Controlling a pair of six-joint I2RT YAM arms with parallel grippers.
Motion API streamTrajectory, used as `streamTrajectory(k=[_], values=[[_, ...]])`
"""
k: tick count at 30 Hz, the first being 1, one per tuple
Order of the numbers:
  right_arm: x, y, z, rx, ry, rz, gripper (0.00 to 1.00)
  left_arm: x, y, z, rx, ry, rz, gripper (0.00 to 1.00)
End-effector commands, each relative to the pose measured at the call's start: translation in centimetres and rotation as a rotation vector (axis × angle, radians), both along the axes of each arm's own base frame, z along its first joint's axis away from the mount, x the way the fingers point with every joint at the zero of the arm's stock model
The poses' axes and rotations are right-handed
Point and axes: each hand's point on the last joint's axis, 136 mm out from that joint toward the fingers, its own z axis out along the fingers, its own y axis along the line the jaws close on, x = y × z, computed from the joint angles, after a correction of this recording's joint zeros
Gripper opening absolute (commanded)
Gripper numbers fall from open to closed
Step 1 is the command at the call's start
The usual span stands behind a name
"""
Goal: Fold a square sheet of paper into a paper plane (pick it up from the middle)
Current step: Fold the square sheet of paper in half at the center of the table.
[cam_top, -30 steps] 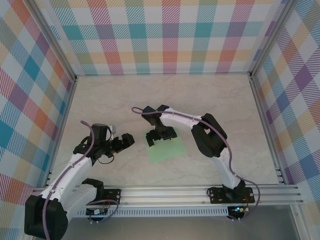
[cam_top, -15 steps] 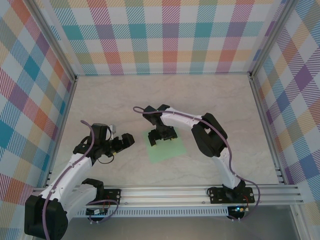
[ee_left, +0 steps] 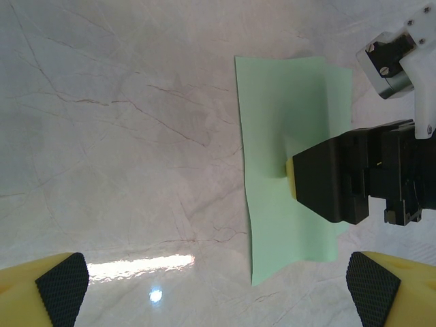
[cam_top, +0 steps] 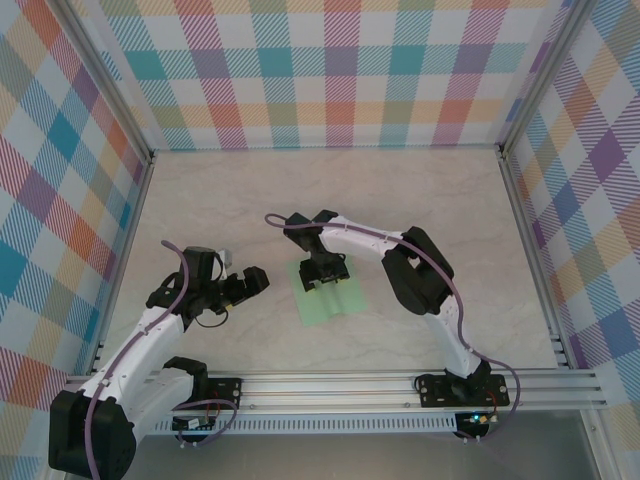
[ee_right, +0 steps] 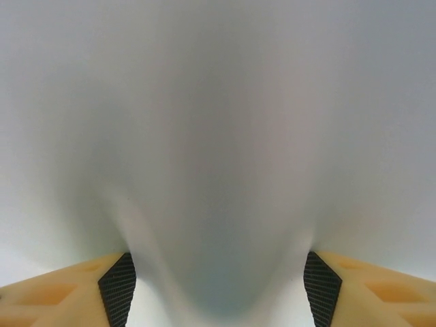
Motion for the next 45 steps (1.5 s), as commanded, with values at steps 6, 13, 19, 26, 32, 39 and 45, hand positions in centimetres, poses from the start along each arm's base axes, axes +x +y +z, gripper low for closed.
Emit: streamTrajectory(k=[6,13,19,26,32,39,45], values=[[-0.5,-0.1,3.5,0.025,-0.027,0.011,0.51,0.3,-0.3,1.4,0.004,-0.029,-0.016,1.00],[-0.4,0.6,7.0,0.124,-0.073,-0.011,0.43,0.3,-0.4,1.6,-0.003,-0.027,-0.018,1.00],[-0.3,2.2,9.4,0.367,-0.040,-0.066,0.42,0.7,-0.7,2.1,-0.029,-0.036,-0.013,1.00],[0.5,2.2,9.7,0.639,0.045,-0.197,0.42,1.3,-1.8,2.7,-0.063,-0.038,-0.026,1.00],[0.9,-1.2,6.5,0.589,0.033,-0.295,0.44,1.7,-3.7,2.6,-0.060,-0.035,-0.064,1.00],[-0.1,-4.0,4.1,0.533,0.036,-0.338,0.52,1.9,-6.7,1.8,-0.024,-0.008,-0.132,1.00],[-0.6,-5.2,4.3,0.504,0.031,-0.306,0.63,2.1,-8.5,1.5,0.002,-0.004,-0.151,0.99]])
